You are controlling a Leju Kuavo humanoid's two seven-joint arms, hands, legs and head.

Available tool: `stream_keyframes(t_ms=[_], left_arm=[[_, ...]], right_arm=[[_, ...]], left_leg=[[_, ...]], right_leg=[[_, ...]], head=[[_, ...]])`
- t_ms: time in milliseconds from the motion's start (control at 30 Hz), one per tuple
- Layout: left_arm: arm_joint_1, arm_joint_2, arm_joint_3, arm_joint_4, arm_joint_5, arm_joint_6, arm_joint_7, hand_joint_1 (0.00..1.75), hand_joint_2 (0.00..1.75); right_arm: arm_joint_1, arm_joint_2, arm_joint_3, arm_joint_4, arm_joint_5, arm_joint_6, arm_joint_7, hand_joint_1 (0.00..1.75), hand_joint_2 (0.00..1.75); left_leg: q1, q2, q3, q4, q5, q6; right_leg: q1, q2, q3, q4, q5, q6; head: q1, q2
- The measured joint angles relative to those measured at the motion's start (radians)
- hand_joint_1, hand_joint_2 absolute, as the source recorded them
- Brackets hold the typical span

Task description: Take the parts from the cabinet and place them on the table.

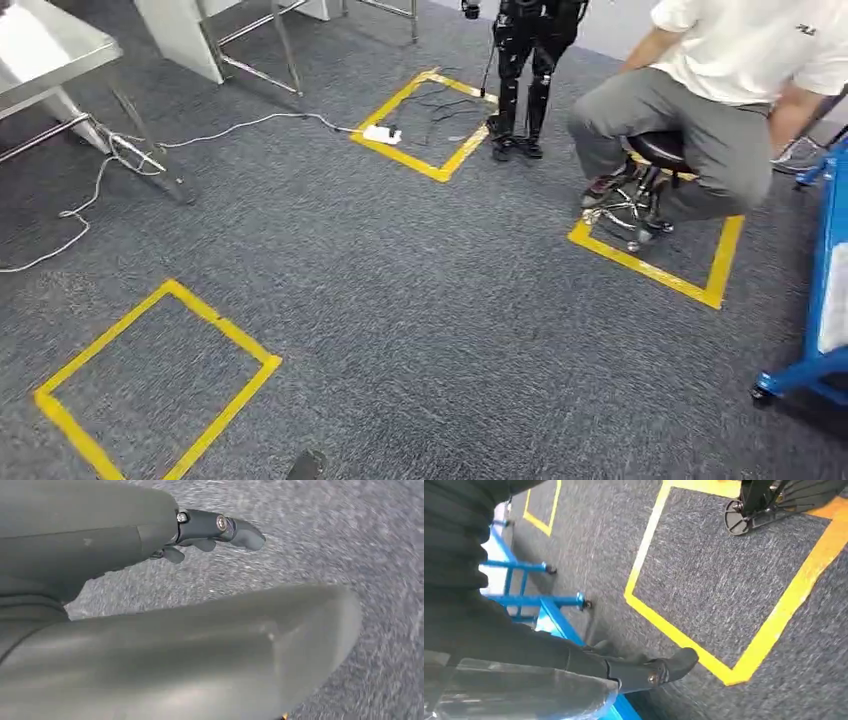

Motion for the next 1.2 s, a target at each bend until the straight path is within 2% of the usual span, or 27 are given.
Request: stream_keyframes(t_ms=[67,100,133,167,233,267,300,367,400,433,467,533,600,633,667,733,767,800,833,900,933,967,1000,1100,1133,1167,1200], left_arm=[[-0.003,-0.001,-0.002,0.0,-0.001,-0.003,0.008,0.0,0.0],[-0.005,-0.002,-0.005,-0.001,-0.002,-0.009,0.014,0.0,0.0],[-0.007,-0.004,-0.008,-0.002,-0.002,-0.013,0.02,0.0,0.0],[-0.007,-0.006,-0.011,-0.002,-0.002,-0.015,0.023,0.0,0.0],[-0.008,-0.008,-0.016,-0.001,-0.01,-0.031,0.038,0.0,0.0],[-0.007,-0.008,-0.019,-0.001,-0.012,-0.035,0.042,0.0,0.0],[-0.007,-0.008,-0.02,-0.001,-0.013,-0.04,0.045,0.0,0.0],[-0.008,-0.009,-0.024,-0.001,-0.017,-0.047,0.05,0.0,0.0],[-0.009,-0.009,-0.025,-0.001,-0.02,-0.051,0.051,0.0,0.0],[-0.009,-0.009,-0.026,-0.002,-0.021,-0.053,0.052,0.0,0.0],[-0.01,-0.007,-0.026,-0.002,-0.022,-0.053,0.053,0.0,0.0],[-0.012,-0.007,-0.028,-0.003,-0.025,-0.053,0.053,0.0,0.0],[-0.013,-0.01,-0.032,-0.006,-0.03,-0.053,0.055,0.0,0.0],[-0.013,-0.011,-0.035,-0.008,-0.032,-0.055,0.055,0.0,0.0],[-0.014,-0.011,-0.038,-0.008,-0.032,-0.057,0.055,0.0,0.0],[-0.011,-0.011,-0.043,-0.008,-0.033,-0.063,0.056,0.0,0.0],[-0.01,-0.011,-0.043,-0.008,-0.033,-0.064,0.056,0.0,0.0],[-0.009,-0.01,-0.043,-0.008,-0.033,-0.064,0.056,0.0,0.0],[-0.009,-0.008,-0.043,-0.008,-0.033,-0.066,0.056,0.0,0.0],[-0.009,-0.008,-0.043,-0.008,-0.033,-0.066,0.056,0.0,0.0],[-0.009,-0.008,-0.043,-0.008,-0.033,-0.066,0.056,0.0,0.0],[-0.009,-0.008,-0.043,-0.008,-0.033,-0.066,0.056,0.0,0.0],[-0.009,-0.005,-0.043,-0.008,-0.033,-0.066,0.056,0.0,0.0],[-0.011,-0.004,-0.043,-0.008,-0.032,-0.066,0.056,0.0,0.0],[-0.011,-0.006,-0.043,-0.01,-0.032,-0.066,0.056,0.0,0.0],[-0.011,-0.008,-0.043,-0.01,-0.032,-0.066,0.056,0.0,0.0],[-0.011,-0.008,-0.043,-0.01,-0.032,-0.066,0.056,0.0,0.0]], right_arm=[[0.005,0.006,-0.003,0.0,-0.003,0.0,0.003,0.0,1.75],[0.01,0.008,-0.005,0.0,-0.005,-0.001,0.005,0.0,1.75],[0.009,0.008,-0.007,0.0,-0.006,-0.001,0.006,0.0,1.75],[0.008,0.008,-0.01,0.0,-0.006,-0.002,0.007,0.0,1.75],[0.004,0.01,-0.012,0.0,-0.006,-0.001,0.009,0.0,1.75],[0.003,0.01,-0.014,0.0,-0.005,0.0,0.009,0.0,1.75],[0.004,0.011,-0.016,0.0,-0.005,0.002,0.01,0.0,1.75],[0.006,0.01,-0.018,0.0,0.002,0.01,0.016,0.0,1.75],[0.007,0.009,-0.018,0.0,0.004,0.012,0.018,0.0,1.75],[0.007,0.008,-0.018,0.0,0.007,0.015,0.022,0.0,1.75],[0.002,0.013,-0.018,0.0,0.008,0.019,0.026,0.0,1.75],[0.004,0.016,-0.018,0.0,0.011,0.021,0.032,0.0,1.75],[0.009,0.017,-0.018,0.0,0.013,0.019,0.035,0.0,1.75],[0.009,0.016,-0.018,0.0,0.013,0.018,0.037,0.0,1.75],[0.01,0.019,-0.018,0.0,0.013,0.016,0.039,0.0,1.75],[0.009,0.02,-0.018,0.0,0.013,0.01,0.043,0.0,1.75],[0.009,0.022,-0.018,0.0,0.014,0.009,0.044,0.0,1.75],[0.01,0.024,-0.018,0.0,0.015,0.008,0.044,0.0,1.75],[0.011,0.024,-0.018,0.0,0.016,0.008,0.044,0.0,1.75],[0.015,0.025,-0.018,0.0,0.018,0.008,0.045,0.0,1.75],[0.015,0.026,-0.018,0.0,0.018,0.008,0.045,0.0,1.75],[0.015,0.028,-0.018,0.0,0.018,0.008,0.045,0.0,1.75],[0.013,0.033,-0.019,0.0,0.018,0.008,0.045,0.0,1.75],[0.018,0.037,-0.019,0.0,0.019,0.008,0.045,0.0,1.75],[0.021,0.038,-0.019,0.0,0.019,0.008,0.045,0.0,1.75],[0.02,0.036,-0.019,0.0,0.019,0.008,0.045,0.0,1.75],[0.02,0.036,-0.019,0.0,0.019,0.008,0.045,0.0,1.75]], left_leg=[[-0.009,0.018,-0.002,0.0,0.001,0.003],[-0.01,0.031,0.003,-0.016,0.013,0.01],[0.0,0.048,0.01,-0.038,0.031,0.007],[-0.005,0.054,0.011,-0.048,0.036,0.017],[-0.009,0.089,0.007,-0.047,0.038,0.019],[-0.012,0.107,0.004,-0.047,0.038,0.019],[-0.012,0.122,0.002,-0.046,0.039,0.017],[-0.01,0.151,0.002,-0.045,0.038,0.012],[-0.008,0.163,0.003,-0.043,0.036,0.005],[-0.007,0.174,0.004,-0.037,0.031,-0.004],[-0.019,0.185,-0.002,-0.029,0.024,-0.016],[-0.017,0.201,0.004,-0.024,0.018,-0.029],[-0.01,0.218,0.007,-0.023,0.018,-0.034],[-0.002,0.207,0.005,-0.017,0.009,-0.041],[0.003,0.154,-0.007,0.017,-0.025,-0.043],[0.002,0.097,-0.07,0.164,-0.112,-0.041],[0.001,0.087,-0.111,0.25,-0.148,-0.039],[0.0,0.084,-0.142,0.308,-0.162,-0.033],[-0.002,0.082,-0.146,0.311,-0.149,-0.027],[-0.011,0.073,-0.094,0.194,-0.068,-0.004],[-0.017,0.055,-0.051,0.105,-0.021,0.008],[-0.024,0.006,-0.013,0.026,0.008,0.022],[-0.024,-0.013,-0.01,0.016,0.001,0.029],[-0.034,0.017,-0.012,0.005,0.009,0.037],[-0.033,0.03,-0.003,-0.019,0.024,0.039],[-0.018,0.042,0.002,-0.035,0.036,0.035],[-0.018,0.042,0.002,-0.035,0.036,0.035]], right_leg=[[-0.008,0.019,-0.009,-0.006,0.009,0.014],[-0.001,0.031,-0.013,-0.014,0.016,0.025],[-0.001,-0.015,-0.024,0.009,0.009,0.019],[0.002,-0.067,-0.047,0.043,-0.015,0.012],[-0.003,-0.096,-0.122,0.192,-0.085,0.003],[-0.009,-0.099,-0.156,0.268,-0.111,0.006],[-0.014,-0.101,-0.171,0.305,-0.118,0.015],[-0.024,-0.11,-0.12,0.231,-0.087,0.042],[-0.031,-0.125,-0.062,0.134,-0.056,0.057],[-0.038,-0.161,0.001,0.033,-0.031,0.07],[-0.03,-0.198,0.019,0.011,-0.036,0.064],[-0.024,-0.17,0.013,0.008,-0.03,0.036],[-0.022,-0.148,0.007,0.009,-0.027,0.023],[-0.029,-0.135,0.008,0.007,-0.023,0.015],[-0.027,-0.128,0.007,0.007,-0.021,0.011],[-0.018,-0.106,0.003,0.007,-0.017,-0.004],[-0.012,-0.091,0.0,0.007,-0.016,-0.006],[-0.005,-0.075,-0.002,0.008,-0.014,-0.008],[0.0,-0.061,-0.002,0.008,-0.012,-0.012],[0.006,-0.032,0.0,0.008,-0.009,-0.015],[0.007,-0.018,0.002,0.008,-0.008,-0.016],[0.004,-0.007,0.002,0.007,-0.006,-0.017],[0.013,0.0,-0.002,0.008,-0.001,-0.01],[0.0,0.029,-0.012,0.0,0.011,0.008],[0.013,0.038,-0.022,-0.007,0.017,0.017],[0.011,0.011,-0.024,0.012,0.012,0.01],[0.011,0.011,-0.024,0.012,0.012,0.01]], head=[[-0.005,0.0],[-0.005,0.0],[-0.003,0.0],[-0.002,0.0],[0.006,0.0],[0.005,0.0],[0.005,0.0],[0.007,0.0],[0.006,0.0],[0.007,0.0],[0.007,0.0],[0.0,0.0],[0.001,0.0],[-0.002,0.0],[-0.002,0.0],[-0.005,0.0],[-0.004,0.0],[-0.004,0.0],[-0.003,0.0],[-0.003,0.0],[-0.003,0.0],[-0.003,0.0],[0.0,0.0],[-0.007,0.0],[-0.006,0.0],[-0.004,0.0],[-0.004,0.0]])
